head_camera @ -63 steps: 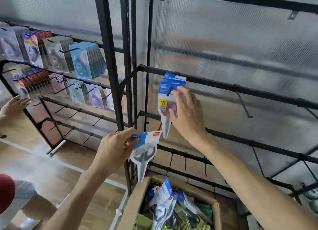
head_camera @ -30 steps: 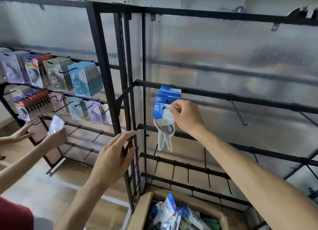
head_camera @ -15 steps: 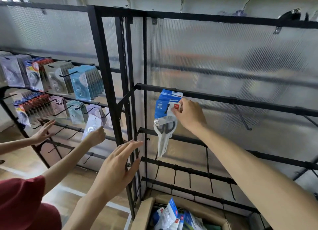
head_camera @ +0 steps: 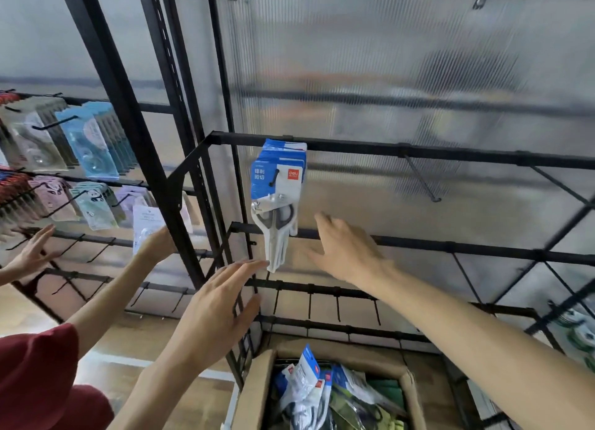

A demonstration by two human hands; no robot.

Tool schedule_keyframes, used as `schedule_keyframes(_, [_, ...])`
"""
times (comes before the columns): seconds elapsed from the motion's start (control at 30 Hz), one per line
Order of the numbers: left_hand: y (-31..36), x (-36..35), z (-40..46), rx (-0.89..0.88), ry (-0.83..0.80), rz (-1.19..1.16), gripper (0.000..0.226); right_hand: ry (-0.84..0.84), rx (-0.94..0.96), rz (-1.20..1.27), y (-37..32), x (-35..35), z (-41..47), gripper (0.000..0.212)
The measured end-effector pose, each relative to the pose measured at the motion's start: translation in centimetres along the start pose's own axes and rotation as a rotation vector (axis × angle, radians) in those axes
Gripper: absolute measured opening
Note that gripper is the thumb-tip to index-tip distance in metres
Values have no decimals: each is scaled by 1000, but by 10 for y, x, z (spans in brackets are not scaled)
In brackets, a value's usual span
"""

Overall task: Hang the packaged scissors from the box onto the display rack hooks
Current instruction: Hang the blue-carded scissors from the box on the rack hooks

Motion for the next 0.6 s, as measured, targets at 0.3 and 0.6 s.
schedule_keyframes(0.3, [8, -63, 10, -29, -141, 16, 52, -70, 89, -85, 47, -65, -76, 73])
schedule_keyframes(0.6, [2, -190, -14, -14, -412, 39, 54, -273, -40, 58, 111, -146, -152, 79])
Point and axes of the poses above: each hand's wrist, its own z-axis towards the middle knuckle, its own x-axis out of the back of the hand, y = z × x, the point moved 9 cm from there along z, towards the middle knuckle
